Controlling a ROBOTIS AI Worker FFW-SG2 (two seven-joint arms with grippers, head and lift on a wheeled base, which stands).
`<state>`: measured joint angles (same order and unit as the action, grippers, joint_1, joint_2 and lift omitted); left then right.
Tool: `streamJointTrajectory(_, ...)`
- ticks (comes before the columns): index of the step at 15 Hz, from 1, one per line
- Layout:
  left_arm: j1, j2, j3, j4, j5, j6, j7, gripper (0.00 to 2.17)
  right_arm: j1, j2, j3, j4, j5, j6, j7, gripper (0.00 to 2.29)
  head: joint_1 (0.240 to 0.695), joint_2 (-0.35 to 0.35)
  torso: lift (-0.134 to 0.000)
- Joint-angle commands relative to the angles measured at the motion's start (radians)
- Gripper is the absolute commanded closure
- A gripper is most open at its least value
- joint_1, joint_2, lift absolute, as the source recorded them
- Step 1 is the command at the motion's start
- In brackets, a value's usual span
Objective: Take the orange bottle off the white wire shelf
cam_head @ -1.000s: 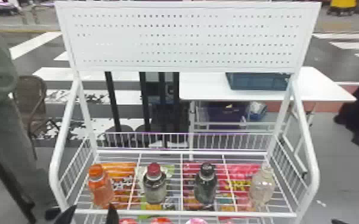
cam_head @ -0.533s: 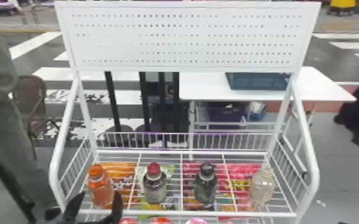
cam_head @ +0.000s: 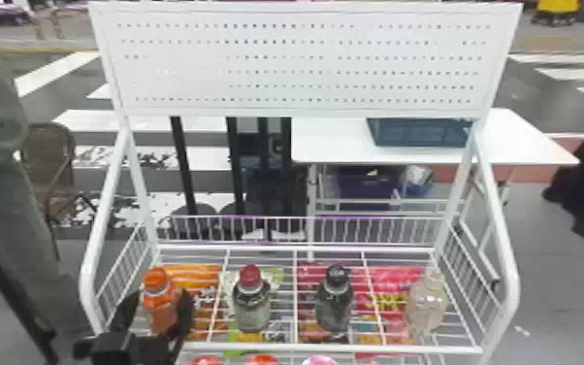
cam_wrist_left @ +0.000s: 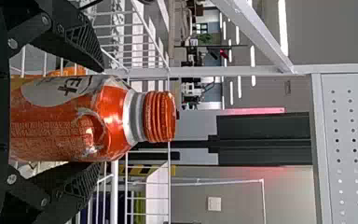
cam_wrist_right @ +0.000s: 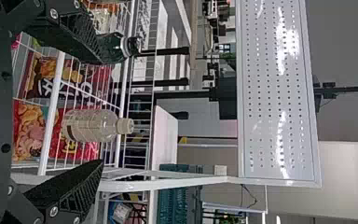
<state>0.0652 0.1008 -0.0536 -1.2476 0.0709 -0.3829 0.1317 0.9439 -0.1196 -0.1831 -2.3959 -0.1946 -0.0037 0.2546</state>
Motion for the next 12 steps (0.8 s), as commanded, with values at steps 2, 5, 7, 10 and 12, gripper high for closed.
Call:
streamJointTrajectory(2, 0.016, -0.001, 0.001, -0.012, 0.003, 0.002, 0.006, 1.03, -0.008, 0.0, 0.001, 0.009, -0.002, 0.0, 0.0, 0.15, 0.499, 0.0, 0.0)
streamJointTrajectory(5, 0.065, -0.001, -0.002, -0.101, -0.002, 0.026, 0.011, 1.03, -0.019, -0.002, 0.004, 0.021, -0.006, 0.0, 0.0, 0.15, 0.499, 0.0, 0.0)
streamJointTrajectory(7, 0.139, 0.0, -0.002, -0.225, 0.0, 0.048, 0.014, 1.03, -0.022, -0.002, 0.005, 0.03, -0.006, 0.0, 0.0, 0.15, 0.499, 0.0, 0.0)
streamJointTrajectory(10, 0.283, 0.014, -0.009, -0.483, -0.02, 0.149, 0.011, 1.02, -0.031, -0.006, 0.008, 0.038, -0.008, 0.0, 0.0, 0.15, 0.499, 0.0, 0.0)
streamJointTrajectory(12, 0.398, 0.023, -0.006, -0.664, -0.036, 0.238, -0.009, 1.02, -0.037, -0.006, 0.011, 0.044, -0.008, 0.0, 0.0, 0.15, 0.499, 0.0, 0.0)
